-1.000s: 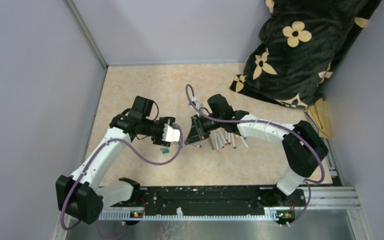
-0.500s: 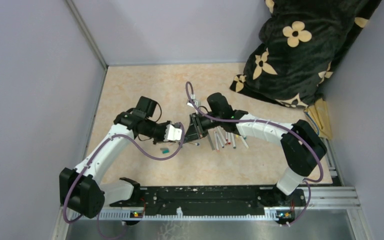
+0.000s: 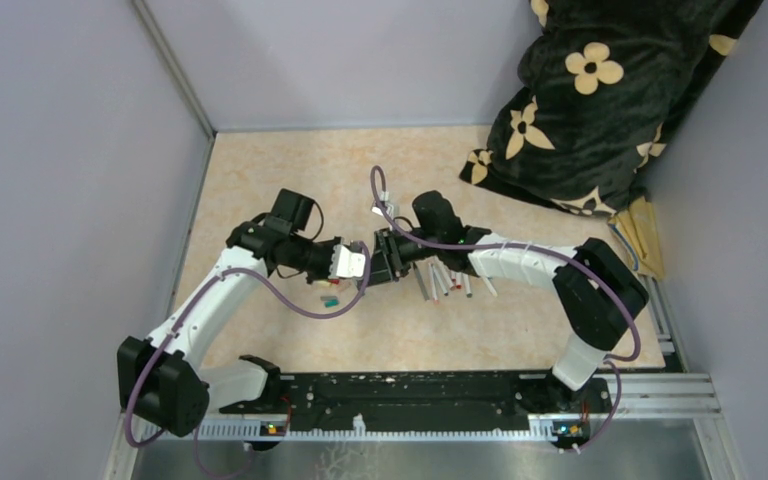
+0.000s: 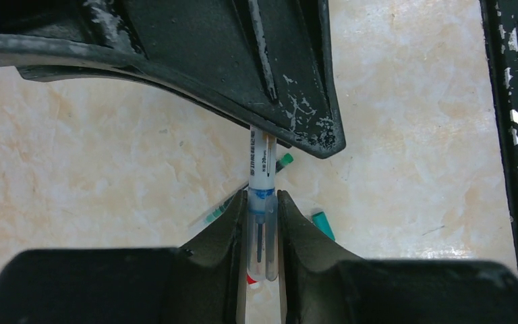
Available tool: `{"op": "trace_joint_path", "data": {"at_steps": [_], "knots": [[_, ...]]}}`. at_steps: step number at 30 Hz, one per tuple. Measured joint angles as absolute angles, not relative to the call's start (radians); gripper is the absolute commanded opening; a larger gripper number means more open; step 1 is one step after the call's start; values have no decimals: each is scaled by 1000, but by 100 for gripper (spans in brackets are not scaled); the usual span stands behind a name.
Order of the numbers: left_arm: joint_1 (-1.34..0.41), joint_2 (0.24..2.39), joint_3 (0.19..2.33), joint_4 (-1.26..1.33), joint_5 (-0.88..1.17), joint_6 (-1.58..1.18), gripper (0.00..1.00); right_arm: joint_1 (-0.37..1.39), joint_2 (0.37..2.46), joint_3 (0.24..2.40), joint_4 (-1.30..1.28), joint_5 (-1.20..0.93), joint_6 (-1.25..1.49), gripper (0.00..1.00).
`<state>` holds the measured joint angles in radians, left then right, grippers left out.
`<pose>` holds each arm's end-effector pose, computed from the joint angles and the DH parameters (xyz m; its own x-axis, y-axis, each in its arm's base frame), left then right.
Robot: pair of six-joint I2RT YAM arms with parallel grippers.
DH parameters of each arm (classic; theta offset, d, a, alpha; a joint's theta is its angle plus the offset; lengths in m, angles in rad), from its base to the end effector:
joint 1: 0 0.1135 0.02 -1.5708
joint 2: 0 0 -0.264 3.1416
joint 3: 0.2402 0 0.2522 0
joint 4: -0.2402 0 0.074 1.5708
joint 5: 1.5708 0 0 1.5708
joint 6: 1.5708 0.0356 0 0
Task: Open the pen caps
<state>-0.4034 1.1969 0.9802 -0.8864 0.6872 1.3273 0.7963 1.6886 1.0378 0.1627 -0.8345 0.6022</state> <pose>0.1948 -0.1077 0.2746 0.3519 0.6655 -0.6582 0.9333 -0.1957 0.3010 0.2390 0.2820 0.2291 -0.8014 -0.2752 -0.5310 -0.5870 0.1914 0.7867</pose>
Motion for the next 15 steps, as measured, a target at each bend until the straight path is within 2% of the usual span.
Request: {"op": "trace_joint_path", "data": {"at_steps": [5,6,7,10,15], "knots": [[-404,1193,989,-883,673,1335,3,801,1689,1002,259,-822,661,15],[-404,1193,989,-883,671,1335,3,801,1689,994,282,-815,674,14],[-404,1191,989,-883,666,1336,2,801,1689,986,301,-810,686,14],[-404,1190,989,-882,659,1341,2,802,1689,973,336,-802,710,33],[-404,1180,989,-882,648,1347,2,802,1689,974,325,-767,709,37]]}}
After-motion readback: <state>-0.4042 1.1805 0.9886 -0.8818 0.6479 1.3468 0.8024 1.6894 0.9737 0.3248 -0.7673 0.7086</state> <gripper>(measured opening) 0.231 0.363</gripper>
